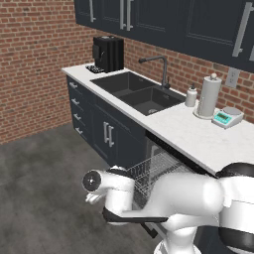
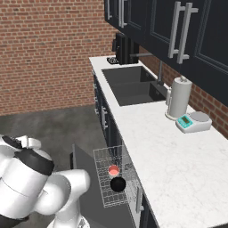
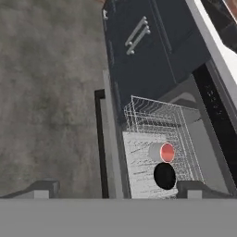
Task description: Pick up the cup and bowl from the counter, place them in the dishwasher, and close the dishwasher door.
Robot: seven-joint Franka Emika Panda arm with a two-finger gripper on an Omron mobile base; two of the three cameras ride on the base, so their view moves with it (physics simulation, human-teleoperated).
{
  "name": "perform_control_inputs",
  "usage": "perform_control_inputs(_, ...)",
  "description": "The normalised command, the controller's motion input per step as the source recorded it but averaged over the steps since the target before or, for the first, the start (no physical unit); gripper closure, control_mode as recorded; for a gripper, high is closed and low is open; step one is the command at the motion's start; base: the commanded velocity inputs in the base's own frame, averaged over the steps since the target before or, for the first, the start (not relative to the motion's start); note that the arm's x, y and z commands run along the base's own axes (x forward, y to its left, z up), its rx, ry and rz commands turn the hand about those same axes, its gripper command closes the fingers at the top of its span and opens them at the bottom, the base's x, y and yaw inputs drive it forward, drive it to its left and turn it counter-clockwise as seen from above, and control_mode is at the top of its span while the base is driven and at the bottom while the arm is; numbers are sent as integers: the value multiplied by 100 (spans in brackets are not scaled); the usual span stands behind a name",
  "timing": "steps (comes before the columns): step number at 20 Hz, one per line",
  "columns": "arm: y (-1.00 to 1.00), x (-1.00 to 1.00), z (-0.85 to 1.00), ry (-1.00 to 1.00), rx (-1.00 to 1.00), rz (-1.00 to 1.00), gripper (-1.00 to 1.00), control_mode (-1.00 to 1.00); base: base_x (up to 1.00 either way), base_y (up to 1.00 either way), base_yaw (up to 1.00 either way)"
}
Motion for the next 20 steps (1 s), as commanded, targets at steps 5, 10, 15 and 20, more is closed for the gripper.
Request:
perform_control_inputs(5, 6, -5, -30, 0, -41, -26, -100, -100, 0, 0, 0)
perform_control_inputs(10, 0, 0, -51, -1, -42, -24, -100, -100, 0, 0, 0)
perform_control_inputs(15, 0, -2, -71, -5, -38, -21, -100, -100, 0, 0, 0)
perform_control_inputs(20, -3, -1, -67, -8, -32, -19, -100, -100, 0, 0, 0)
